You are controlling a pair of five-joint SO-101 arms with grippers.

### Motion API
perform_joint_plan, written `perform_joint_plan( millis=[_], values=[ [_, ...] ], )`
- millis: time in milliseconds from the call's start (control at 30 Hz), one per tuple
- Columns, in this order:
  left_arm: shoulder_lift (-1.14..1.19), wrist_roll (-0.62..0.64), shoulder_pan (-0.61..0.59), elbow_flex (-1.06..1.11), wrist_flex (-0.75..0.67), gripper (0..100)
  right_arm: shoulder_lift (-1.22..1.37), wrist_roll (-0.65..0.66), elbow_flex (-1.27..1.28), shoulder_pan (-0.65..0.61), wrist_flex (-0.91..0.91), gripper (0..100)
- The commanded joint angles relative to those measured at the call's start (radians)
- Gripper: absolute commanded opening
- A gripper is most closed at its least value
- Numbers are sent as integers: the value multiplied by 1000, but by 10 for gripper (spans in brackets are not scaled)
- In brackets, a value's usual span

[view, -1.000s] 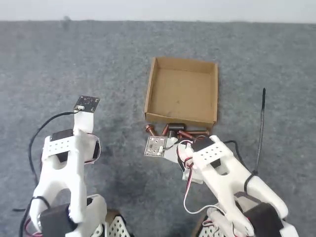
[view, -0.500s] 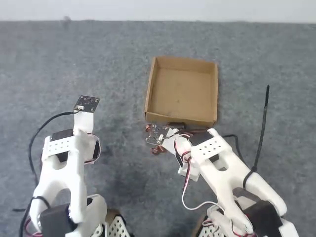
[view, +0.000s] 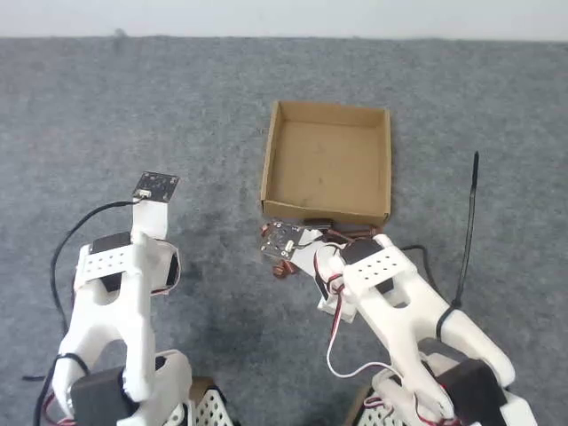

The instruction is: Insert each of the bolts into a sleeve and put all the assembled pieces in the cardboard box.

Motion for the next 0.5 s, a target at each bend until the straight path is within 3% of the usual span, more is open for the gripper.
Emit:
perform_joint_plan(
  millis=[0, 467],
  values=[
    [5, -9, 5, -45, 12, 13, 2, -8, -5, -10, -13, 130],
    [6, -9, 5, -44, 12, 13, 147, -9, -91, -5, 39, 129]
  ],
)
